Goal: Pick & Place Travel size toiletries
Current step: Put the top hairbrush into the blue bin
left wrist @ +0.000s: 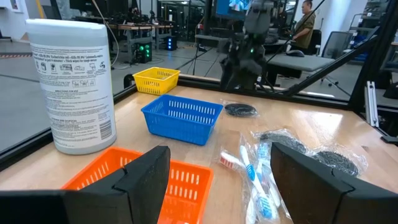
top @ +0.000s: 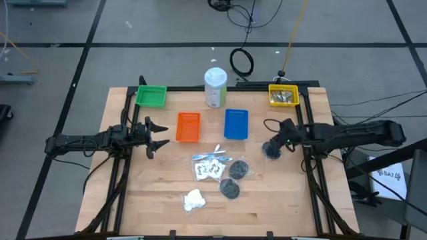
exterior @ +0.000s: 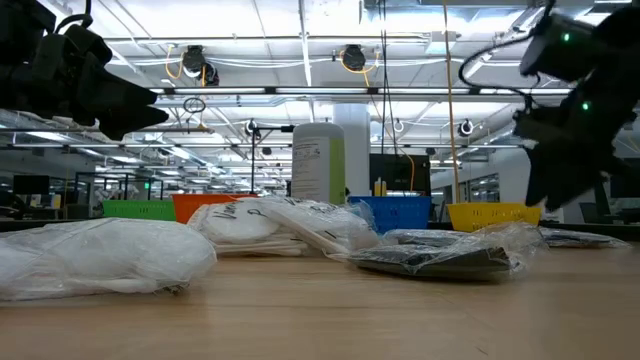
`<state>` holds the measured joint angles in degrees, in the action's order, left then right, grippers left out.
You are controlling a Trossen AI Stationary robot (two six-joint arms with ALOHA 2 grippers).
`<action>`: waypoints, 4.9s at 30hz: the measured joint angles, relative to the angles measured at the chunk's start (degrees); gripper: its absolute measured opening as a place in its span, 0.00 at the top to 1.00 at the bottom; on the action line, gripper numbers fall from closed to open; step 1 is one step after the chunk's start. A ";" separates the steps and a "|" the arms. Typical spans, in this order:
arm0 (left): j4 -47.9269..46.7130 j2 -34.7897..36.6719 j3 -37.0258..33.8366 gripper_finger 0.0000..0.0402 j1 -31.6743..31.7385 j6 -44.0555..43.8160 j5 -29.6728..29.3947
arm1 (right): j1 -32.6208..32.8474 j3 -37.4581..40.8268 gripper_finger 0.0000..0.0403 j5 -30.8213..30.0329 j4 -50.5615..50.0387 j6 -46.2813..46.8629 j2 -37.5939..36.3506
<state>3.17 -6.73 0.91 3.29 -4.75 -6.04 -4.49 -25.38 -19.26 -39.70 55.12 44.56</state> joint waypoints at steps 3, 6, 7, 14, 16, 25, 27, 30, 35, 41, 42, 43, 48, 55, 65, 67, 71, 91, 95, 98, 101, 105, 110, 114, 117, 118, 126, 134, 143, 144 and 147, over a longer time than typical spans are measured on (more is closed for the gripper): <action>-0.01 0.01 0.00 0.32 -0.01 -0.02 0.00 | -0.01 2.47 0.48 1.17 2.69 1.32 1.45; 0.01 0.01 0.00 0.32 0.00 0.00 0.00 | -0.29 4.36 0.47 4.20 6.67 1.35 2.11; 0.01 -0.01 0.00 0.32 0.02 0.00 0.00 | -0.49 4.86 0.47 4.81 7.30 1.42 2.30; 0.01 0.00 0.00 0.32 0.00 0.00 0.00 | -1.85 6.83 0.48 5.89 8.97 1.46 3.86; 0.01 -0.01 0.00 0.32 0.00 -0.01 0.00 | -1.92 7.38 0.48 5.85 10.07 1.48 4.26; 0.01 0.00 0.00 0.32 0.02 -0.01 0.00 | -1.92 8.80 0.61 10.34 16.11 -0.29 4.39; 0.01 -0.01 -0.01 0.32 -0.01 0.00 0.00 | -1.92 8.84 0.67 10.67 16.15 -0.36 4.39; 0.01 0.01 0.00 0.32 0.02 0.00 0.00 | -1.90 8.84 0.78 10.81 16.17 -1.24 4.39; 0.01 -0.01 0.00 0.32 -0.01 -0.01 0.00 | -1.90 8.89 0.96 10.80 18.26 -4.17 4.44; 0.01 -0.01 0.00 0.32 0.00 0.00 0.00 | -1.90 9.04 0.99 11.11 27.98 -7.96 3.64; 0.01 0.01 0.00 0.32 0.00 -0.02 0.00 | -1.90 9.04 0.99 11.91 30.40 -8.73 3.37; 0.01 0.01 -0.02 0.32 0.02 -0.01 0.02 | -1.90 9.04 1.00 12.35 33.00 -9.57 3.00; 0.03 -0.01 0.00 0.32 0.01 -0.01 0.01 | -1.88 9.00 1.00 15.87 49.06 -13.92 1.78; 0.02 0.01 0.00 0.32 0.01 -0.02 0.00 | -1.94 8.93 1.00 16.25 67.59 -20.17 3.03; 0.02 -0.01 0.00 0.32 0.01 0.00 0.00 | -5.90 8.93 1.00 8.46 79.32 -22.90 13.93; 0.01 0.01 -0.01 0.32 0.00 -0.01 0.00 | -6.97 8.93 1.00 8.45 83.23 -23.02 17.28; 0.02 -0.01 0.00 0.32 -0.01 0.00 0.00 | -8.06 8.90 1.00 8.65 89.34 -22.90 23.81; 0.01 -0.01 -0.02 0.32 0.00 -0.02 0.00 | -8.22 8.89 0.61 8.96 101.92 -27.46 30.05; 0.01 -0.01 -0.02 0.32 -0.01 0.00 0.00 | -6.52 8.88 0.53 16.14 106.28 -29.20 29.79; 0.01 0.00 0.00 0.32 0.00 -0.01 0.00 | -2.06 8.74 0.51 21.73 109.93 -31.76 29.79; 0.01 0.01 0.00 0.32 0.00 0.00 0.00 | 5.52 6.34 0.51 22.10 107.01 -35.23 29.77; 0.02 0.01 0.00 0.32 0.01 0.00 0.00 | 17.35 -0.87 0.51 14.82 85.79 -40.15 29.79; 0.01 -0.01 0.00 0.32 0.02 -0.02 0.00 | 29.25 -11.26 0.51 -4.49 50.77 -35.37 31.58; 0.01 0.00 0.00 0.32 0.00 -0.01 0.00 | 34.54 -12.30 0.51 -7.39 43.82 -21.33 32.95; -0.01 -0.01 0.00 0.32 0.02 -0.02 0.00 | 36.20 -10.95 0.51 -5.95 43.91 -8.99 32.91; 0.01 -0.01 0.00 0.32 0.02 -0.01 0.00 | 36.48 -10.28 0.51 -6.02 43.81 -5.47 32.93; 0.01 0.01 0.00 0.32 -0.01 -0.02 0.00 | 36.81 -2.89 0.51 -6.13 45.49 20.02 32.72; -0.01 -0.01 0.00 0.32 0.00 0.00 0.00 | 36.50 0.66 0.51 -2.63 50.90 28.49 32.71; 0.01 0.00 0.00 0.32 -0.01 -0.02 0.00 | 33.94 0.98 0.51 -1.54 51.79 30.94 32.71; 0.01 -0.01 0.00 0.32 0.01 0.00 0.00 | 33.58 0.98 0.51 -1.50 51.63 30.86 32.71; 0.01 -0.01 0.00 0.32 0.01 0.00 0.00 | 32.52 0.98 0.51 -0.39 51.49 30.04 33.27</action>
<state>3.18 -6.74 0.91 3.31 -4.75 -6.04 28.03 -24.40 -19.64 11.80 85.16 77.83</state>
